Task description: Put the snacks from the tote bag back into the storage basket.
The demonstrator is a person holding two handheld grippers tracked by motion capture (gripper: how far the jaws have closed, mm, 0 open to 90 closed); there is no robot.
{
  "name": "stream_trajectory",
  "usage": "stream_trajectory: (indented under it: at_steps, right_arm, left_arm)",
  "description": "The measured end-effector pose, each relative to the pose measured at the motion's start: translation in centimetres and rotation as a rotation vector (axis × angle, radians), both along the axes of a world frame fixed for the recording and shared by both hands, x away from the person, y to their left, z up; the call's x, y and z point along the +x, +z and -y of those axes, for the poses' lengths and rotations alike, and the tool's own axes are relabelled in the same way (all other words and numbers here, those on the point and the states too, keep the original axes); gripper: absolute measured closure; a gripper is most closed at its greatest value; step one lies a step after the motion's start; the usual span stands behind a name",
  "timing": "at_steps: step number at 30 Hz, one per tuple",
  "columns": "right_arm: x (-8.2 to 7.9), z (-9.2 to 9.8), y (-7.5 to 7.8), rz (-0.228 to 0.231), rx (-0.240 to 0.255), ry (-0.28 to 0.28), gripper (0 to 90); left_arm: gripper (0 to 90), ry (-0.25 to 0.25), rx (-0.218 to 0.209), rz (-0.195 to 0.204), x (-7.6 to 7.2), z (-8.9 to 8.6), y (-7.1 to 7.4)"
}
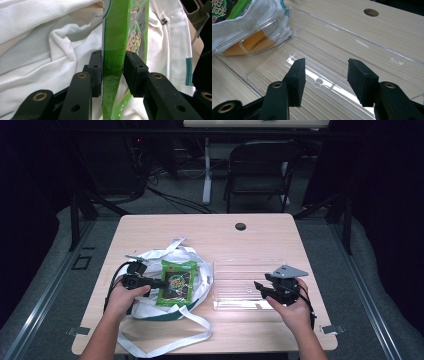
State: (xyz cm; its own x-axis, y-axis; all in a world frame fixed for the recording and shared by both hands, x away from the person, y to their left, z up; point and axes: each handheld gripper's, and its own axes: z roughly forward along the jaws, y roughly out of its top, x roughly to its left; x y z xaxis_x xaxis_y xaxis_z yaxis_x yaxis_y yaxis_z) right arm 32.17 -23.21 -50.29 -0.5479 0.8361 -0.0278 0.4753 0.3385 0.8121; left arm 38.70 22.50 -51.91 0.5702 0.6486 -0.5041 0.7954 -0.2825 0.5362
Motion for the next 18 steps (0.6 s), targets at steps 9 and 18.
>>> stream_trajectory:
  at_steps: [9,18]
  right_arm:
    - [0.0,0.08,0.05,-0.001,-0.001,0.0,48.9]
    - [0.01,0.09,0.04,0.001,0.0,0.0,48.9]
  left_arm:
    - [72.5,-0.021,0.004,-0.007,-0.04,-0.46,0.22]
    - [73.3,-0.024,-0.005,-0.007,-0.02,-0.71,0.27]
